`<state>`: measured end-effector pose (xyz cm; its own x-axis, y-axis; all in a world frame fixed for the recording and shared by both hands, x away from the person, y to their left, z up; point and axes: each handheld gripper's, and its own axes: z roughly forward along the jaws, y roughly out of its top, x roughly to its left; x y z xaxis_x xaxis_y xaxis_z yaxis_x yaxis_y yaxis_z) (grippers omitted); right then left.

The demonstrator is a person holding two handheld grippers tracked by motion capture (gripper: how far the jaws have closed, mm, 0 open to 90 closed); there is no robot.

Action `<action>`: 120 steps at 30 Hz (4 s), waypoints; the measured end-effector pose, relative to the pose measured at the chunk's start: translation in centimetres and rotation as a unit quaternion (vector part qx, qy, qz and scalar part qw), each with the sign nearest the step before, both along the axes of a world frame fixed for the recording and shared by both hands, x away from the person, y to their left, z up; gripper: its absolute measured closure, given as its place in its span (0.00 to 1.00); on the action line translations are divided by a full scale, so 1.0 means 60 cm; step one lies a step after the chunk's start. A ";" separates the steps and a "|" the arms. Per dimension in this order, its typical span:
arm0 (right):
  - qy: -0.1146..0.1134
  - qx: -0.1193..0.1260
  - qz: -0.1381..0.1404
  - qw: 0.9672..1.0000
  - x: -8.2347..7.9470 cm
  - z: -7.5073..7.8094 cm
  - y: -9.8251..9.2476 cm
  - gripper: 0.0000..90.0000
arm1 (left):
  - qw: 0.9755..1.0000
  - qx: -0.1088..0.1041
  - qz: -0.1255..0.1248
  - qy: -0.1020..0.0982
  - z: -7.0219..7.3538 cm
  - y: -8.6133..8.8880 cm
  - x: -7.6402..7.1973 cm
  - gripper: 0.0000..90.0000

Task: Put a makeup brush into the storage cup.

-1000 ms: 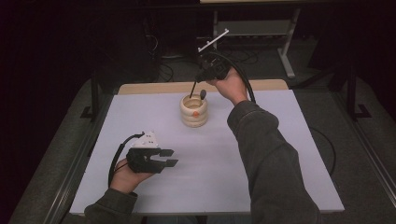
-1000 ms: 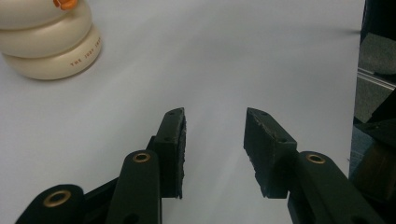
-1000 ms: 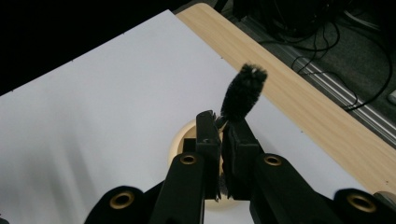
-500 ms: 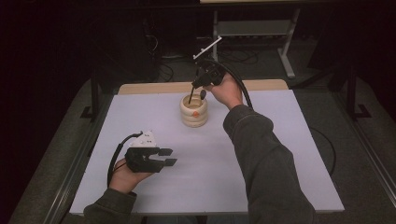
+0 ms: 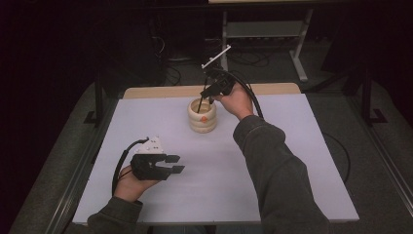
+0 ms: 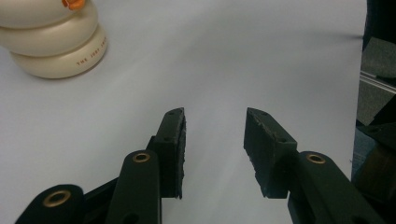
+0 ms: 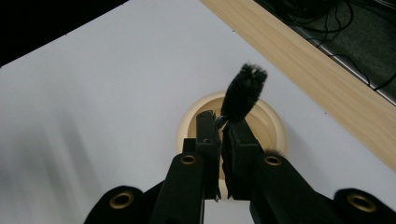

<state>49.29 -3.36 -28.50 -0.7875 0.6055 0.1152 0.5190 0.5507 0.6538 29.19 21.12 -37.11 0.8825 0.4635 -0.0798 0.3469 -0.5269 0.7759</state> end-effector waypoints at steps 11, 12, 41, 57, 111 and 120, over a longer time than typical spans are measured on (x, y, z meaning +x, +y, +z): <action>0.009 0.006 -0.008 1.000 -0.007 -0.020 0.000 0.94 | 1.000 -0.001 0.002 0.003 -0.002 -0.002 0.000 0.64; 0.010 0.006 -0.009 1.000 -0.007 -0.023 0.000 0.94 | 1.000 -0.001 0.001 0.003 -0.002 -0.002 0.000 0.64; 0.000 0.020 -0.013 1.000 -0.019 -0.041 -0.009 0.84 | 1.000 0.003 0.001 0.001 -0.002 -0.002 0.002 0.63; -0.004 0.051 -0.022 0.998 -0.046 -0.037 -0.063 0.72 | 1.000 0.007 0.001 0.004 -0.004 -0.006 0.003 0.62; -0.022 0.116 -0.045 0.992 -0.159 -0.107 -0.203 0.35 | 0.999 0.000 0.039 0.003 -0.005 0.007 0.008 0.47; -0.032 0.117 -0.046 0.992 -0.176 -0.117 -0.212 0.34 | 0.999 -0.004 0.047 0.004 -0.008 0.009 0.009 0.43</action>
<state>38.74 -16.11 -35.50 -0.7409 0.6370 0.2128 0.5134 0.3329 0.7910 29.73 21.67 -37.58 0.8338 0.5444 -0.0917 0.4018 -0.4845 0.7771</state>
